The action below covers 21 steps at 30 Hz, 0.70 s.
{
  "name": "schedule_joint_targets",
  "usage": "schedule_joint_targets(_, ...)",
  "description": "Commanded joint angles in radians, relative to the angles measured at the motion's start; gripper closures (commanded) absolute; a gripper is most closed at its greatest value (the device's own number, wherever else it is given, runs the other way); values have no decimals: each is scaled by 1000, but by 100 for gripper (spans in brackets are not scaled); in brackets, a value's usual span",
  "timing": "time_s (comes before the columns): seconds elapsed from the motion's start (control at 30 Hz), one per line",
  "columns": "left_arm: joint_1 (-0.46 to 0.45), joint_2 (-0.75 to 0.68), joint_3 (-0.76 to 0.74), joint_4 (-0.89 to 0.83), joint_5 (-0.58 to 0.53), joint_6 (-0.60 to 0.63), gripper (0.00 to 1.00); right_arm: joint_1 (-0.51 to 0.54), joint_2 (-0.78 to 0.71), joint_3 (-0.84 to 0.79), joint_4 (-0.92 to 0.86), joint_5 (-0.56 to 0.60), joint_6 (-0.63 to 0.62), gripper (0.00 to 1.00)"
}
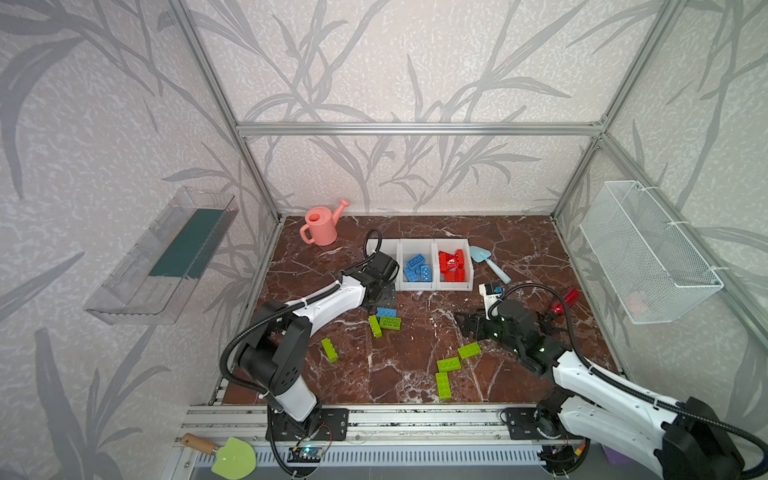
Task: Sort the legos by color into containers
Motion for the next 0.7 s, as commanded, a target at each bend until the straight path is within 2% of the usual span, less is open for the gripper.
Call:
schedule_joint_targets(0.0, 22, 51, 3, 46, 27, 28, 8, 3, -1, -5, 17, 1, 2, 12)
schedule_joint_targets(0.27, 69, 108, 0, 92, 66, 37, 8, 4, -1, -6, 19, 4, 2, 12)
schedule_joint_targets(0.43, 79, 137, 5, 113, 92, 44, 13, 2, 11, -3, 21, 5, 2, 12)
schedule_joint_targets(0.57, 84, 151, 4, 115, 92, 47, 22, 2, 14, -2, 21, 6, 2, 13)
schedule_joint_targets(0.67, 84, 156, 4, 114, 90, 48, 33, 3, 13, -2, 21, 6, 3, 13)
